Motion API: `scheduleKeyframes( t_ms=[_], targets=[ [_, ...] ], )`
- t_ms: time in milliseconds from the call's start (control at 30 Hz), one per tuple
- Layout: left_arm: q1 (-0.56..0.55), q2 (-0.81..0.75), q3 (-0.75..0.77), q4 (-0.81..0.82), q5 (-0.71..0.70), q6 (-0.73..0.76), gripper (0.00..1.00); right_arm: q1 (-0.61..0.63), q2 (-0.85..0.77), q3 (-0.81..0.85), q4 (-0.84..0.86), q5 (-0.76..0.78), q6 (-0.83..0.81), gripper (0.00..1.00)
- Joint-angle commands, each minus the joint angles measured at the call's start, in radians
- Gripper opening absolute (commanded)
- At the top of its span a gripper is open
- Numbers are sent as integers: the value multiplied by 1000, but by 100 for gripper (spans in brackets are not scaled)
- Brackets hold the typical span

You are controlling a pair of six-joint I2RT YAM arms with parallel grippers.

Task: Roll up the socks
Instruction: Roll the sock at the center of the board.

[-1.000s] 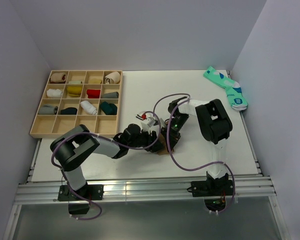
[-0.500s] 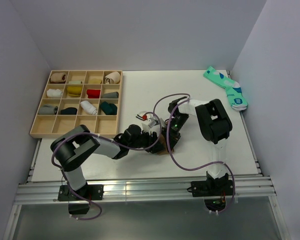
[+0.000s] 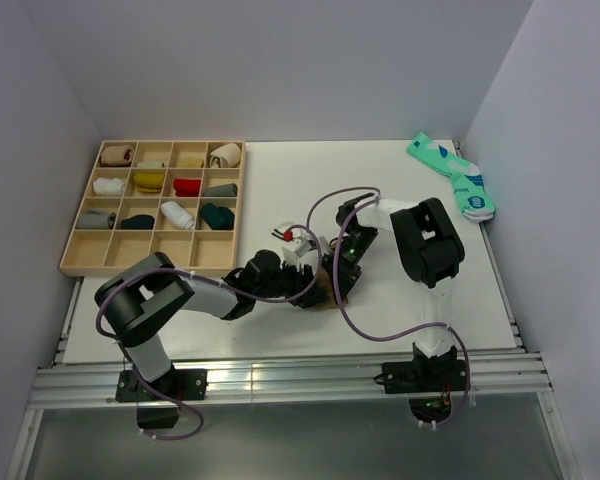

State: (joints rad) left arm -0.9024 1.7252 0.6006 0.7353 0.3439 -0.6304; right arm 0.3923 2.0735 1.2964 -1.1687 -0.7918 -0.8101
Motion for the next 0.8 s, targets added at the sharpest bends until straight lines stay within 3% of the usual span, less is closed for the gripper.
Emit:
scheduleKeyframes(
  t_ms=[0, 533, 767],
  targets=[
    [-6, 5, 31, 24, 24, 32, 50, -9, 13, 21, -12, 5, -1, 14],
    [-18, 83, 71, 12, 47, 23, 46, -10, 11, 23, -11, 6, 5, 13],
    [-27, 99, 93, -56, 24, 29, 29, -10, -3, 20, -6, 5, 8, 14]
  ],
)
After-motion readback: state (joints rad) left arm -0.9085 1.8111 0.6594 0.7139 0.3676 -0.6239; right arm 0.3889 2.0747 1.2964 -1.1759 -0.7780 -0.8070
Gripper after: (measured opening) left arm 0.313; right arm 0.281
